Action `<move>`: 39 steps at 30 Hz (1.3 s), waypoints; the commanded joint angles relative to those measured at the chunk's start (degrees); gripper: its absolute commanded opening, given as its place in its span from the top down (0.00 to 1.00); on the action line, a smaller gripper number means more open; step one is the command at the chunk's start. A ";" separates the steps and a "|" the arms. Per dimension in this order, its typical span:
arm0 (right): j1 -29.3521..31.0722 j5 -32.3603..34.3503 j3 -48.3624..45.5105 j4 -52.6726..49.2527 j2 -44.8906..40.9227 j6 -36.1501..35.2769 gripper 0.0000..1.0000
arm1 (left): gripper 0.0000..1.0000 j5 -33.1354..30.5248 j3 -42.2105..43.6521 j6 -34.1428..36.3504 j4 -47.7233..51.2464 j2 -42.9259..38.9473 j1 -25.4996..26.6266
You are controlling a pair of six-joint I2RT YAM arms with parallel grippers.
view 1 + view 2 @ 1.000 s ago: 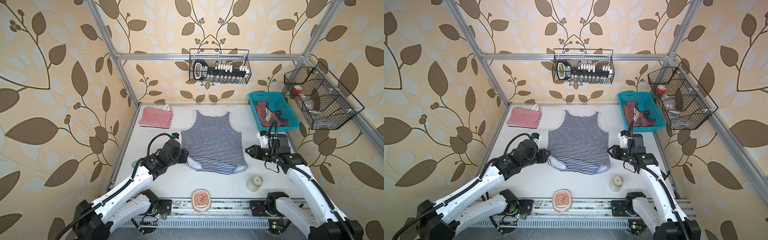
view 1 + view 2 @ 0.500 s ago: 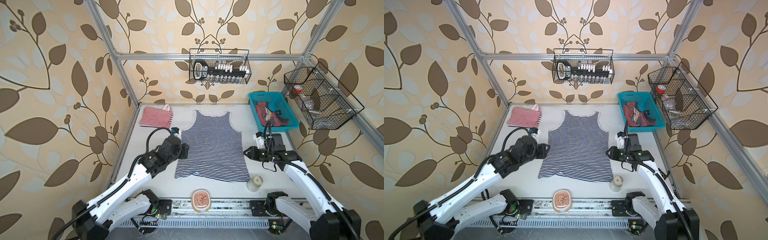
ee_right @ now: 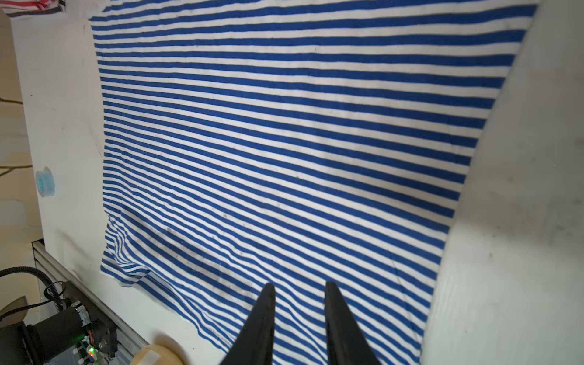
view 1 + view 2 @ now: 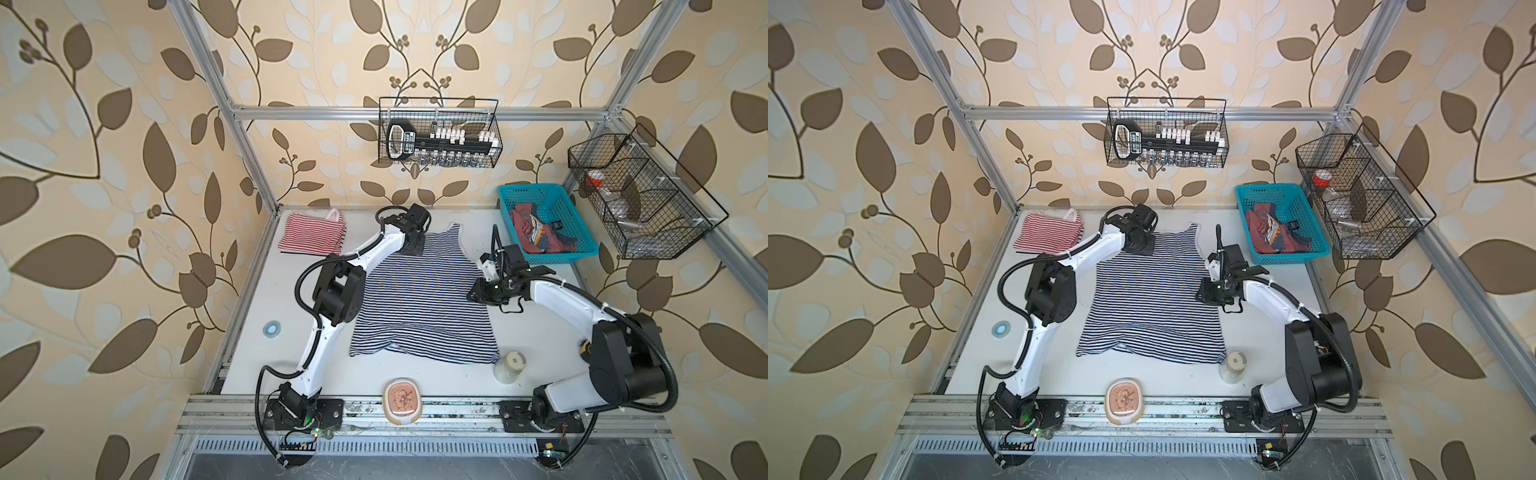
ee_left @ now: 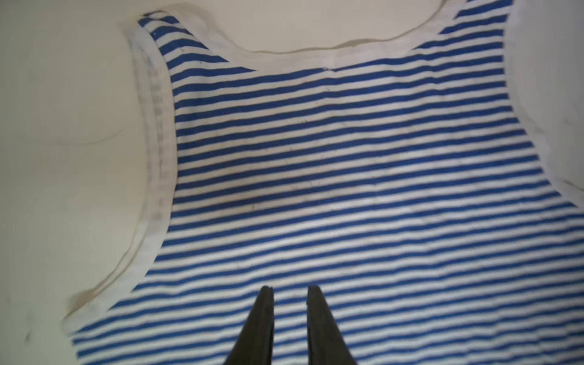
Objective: Fold and stack the tank tops
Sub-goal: 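Move both grippers to the shoulder straps farthest from the robot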
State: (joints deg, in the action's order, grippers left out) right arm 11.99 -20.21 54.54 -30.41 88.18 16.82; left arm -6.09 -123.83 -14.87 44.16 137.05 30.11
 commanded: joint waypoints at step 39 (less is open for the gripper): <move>-0.65 12.59 60.11 -29.04 51.18 -9.68 1.00 | 0.86 15.54 48.84 -30.37 -14.31 -17.99 -12.10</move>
State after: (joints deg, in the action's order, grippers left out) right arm 11.64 -9.74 110.39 -54.15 134.04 9.30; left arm 6.11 -81.10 -39.97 24.69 117.82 18.63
